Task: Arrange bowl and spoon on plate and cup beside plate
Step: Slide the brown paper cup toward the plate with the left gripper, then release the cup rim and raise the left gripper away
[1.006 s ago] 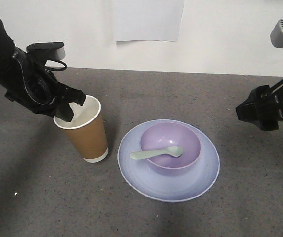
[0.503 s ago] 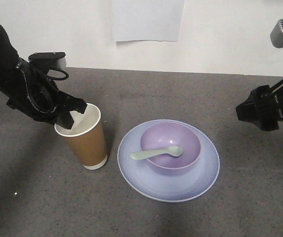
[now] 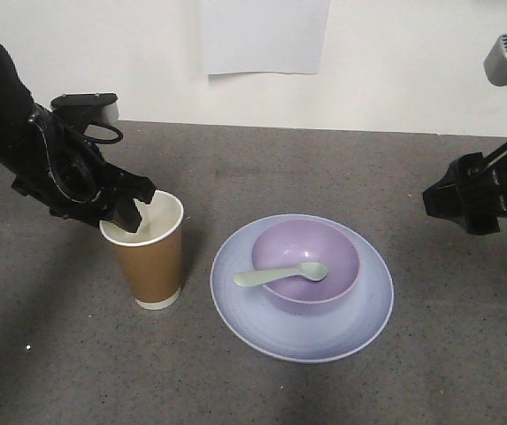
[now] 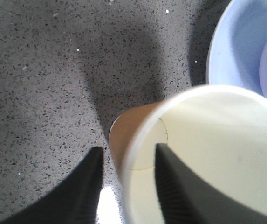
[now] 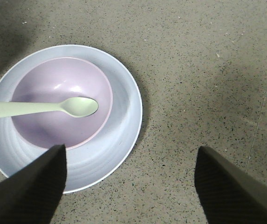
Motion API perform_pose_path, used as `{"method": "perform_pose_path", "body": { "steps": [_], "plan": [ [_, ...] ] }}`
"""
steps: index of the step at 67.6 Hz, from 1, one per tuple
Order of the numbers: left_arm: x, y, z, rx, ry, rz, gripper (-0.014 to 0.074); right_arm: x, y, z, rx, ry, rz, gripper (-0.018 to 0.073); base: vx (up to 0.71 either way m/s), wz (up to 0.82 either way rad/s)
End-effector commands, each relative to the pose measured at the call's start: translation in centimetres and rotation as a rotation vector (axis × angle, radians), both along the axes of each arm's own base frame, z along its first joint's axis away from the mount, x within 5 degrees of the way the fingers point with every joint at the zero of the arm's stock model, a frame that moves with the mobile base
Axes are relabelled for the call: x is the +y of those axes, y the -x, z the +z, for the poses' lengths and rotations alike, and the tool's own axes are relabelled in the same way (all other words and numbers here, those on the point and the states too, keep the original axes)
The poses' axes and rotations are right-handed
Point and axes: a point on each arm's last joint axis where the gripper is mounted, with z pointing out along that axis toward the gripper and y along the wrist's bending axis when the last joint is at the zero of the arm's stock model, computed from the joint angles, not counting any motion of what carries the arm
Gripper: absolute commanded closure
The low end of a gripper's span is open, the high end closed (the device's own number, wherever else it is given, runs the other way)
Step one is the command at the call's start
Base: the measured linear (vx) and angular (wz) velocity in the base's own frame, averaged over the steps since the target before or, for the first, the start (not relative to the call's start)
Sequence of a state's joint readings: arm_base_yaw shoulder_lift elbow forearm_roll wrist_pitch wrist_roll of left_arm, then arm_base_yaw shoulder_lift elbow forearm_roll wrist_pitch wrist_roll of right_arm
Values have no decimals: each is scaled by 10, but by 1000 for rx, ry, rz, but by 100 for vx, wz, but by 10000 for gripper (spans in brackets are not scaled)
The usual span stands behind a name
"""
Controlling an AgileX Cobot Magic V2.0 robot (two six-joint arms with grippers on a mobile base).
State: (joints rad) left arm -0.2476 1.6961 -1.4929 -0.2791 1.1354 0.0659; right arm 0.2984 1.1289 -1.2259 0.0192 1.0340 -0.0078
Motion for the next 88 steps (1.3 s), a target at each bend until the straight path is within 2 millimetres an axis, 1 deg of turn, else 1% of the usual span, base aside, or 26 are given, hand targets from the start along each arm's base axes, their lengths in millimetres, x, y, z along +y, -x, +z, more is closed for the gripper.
{"method": "perform_pose_path", "body": {
  "steps": [1,10,15,23,27,39,48,54,55,63,76,82,88],
  "plan": [
    [-3,5,24,-90,47,6,206,-2,2,15,-94,-22,-3,3,0,0],
    [-3,4,25,-104,47,3,116,-2,2,15,-94,-22,-3,3,0,0],
    [-3,4,25,-114,50,6,83,-2,2,15,-94,-22,-3,3,0,0],
    [-2,4,32,-157,56,15,68,-2,2,15,-94,-22,-3,3,0,0],
    [0,7,38,-187,57,17,68,-2,2,15,-91,-21,-3,3,0,0],
    [10,23,67,-306,20,34,69,-2,2,15,-90,-21,-3,3,0,0],
    [20,40,92,-405,6,94,69,-4,1,16,-105,1,-11,3,0,0],
    [29,50,106,-461,-23,144,71,-7,0,16,-114,23,-37,3,0,0],
    [47,74,126,-562,-86,243,74,-18,5,22,-154,65,-127,3,0,0],
    [54,89,125,-597,-92,278,74,-24,19,33,-215,57,-150,3,0,0],
    [63,117,115,-658,-70,308,74,-37,44,48,-303,78,-186,3,0,0],
    [67,132,111,-690,-62,323,74,-43,53,47,-328,101,-204,3,0,0],
    [73,147,107,-730,-58,343,74,-49,61,36,-324,105,-245,3,0,0]
  ]
}}
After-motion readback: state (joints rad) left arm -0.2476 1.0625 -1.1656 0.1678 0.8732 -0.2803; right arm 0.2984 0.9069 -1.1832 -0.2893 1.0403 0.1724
